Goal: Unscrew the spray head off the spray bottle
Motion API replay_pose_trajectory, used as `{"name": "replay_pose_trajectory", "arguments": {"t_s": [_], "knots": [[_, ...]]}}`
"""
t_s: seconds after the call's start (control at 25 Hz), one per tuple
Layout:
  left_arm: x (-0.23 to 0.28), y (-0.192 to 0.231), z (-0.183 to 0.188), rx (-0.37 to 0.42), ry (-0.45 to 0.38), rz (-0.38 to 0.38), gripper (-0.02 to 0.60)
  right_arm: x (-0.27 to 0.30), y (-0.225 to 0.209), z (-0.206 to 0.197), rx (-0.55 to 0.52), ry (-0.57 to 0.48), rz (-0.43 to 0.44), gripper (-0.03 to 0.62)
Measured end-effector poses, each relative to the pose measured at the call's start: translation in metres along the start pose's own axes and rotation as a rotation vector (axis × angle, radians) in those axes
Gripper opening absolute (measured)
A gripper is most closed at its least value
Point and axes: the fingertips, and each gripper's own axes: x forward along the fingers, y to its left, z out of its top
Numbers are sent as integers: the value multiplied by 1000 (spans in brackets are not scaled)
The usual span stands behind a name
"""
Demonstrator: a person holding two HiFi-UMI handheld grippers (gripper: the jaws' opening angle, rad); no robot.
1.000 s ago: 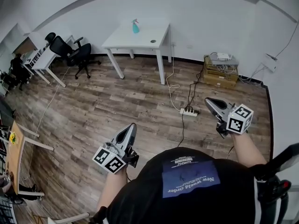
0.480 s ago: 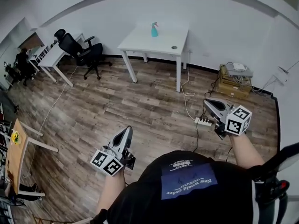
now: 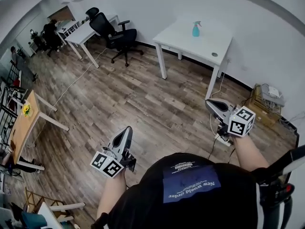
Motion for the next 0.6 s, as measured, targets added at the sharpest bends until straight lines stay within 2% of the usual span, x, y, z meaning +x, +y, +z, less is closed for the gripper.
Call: {"name": "replay_pose_trajectory", "arguments": {"t_s": [0.2,0.28,0.44,0.6], "knots": [[37,31,13,34,-20,110,3,65,-44,22,-21,24,125,-6],[53,43,17,25,-40,145,3,89,-64,31,-25,29,161,-6],[85,63,17,43,-33,182,3,135,-93,39,-34,46,237,-6],[104,89,19,33,-33,210,3,178,-116,41,-23,66,273,-6]]}}
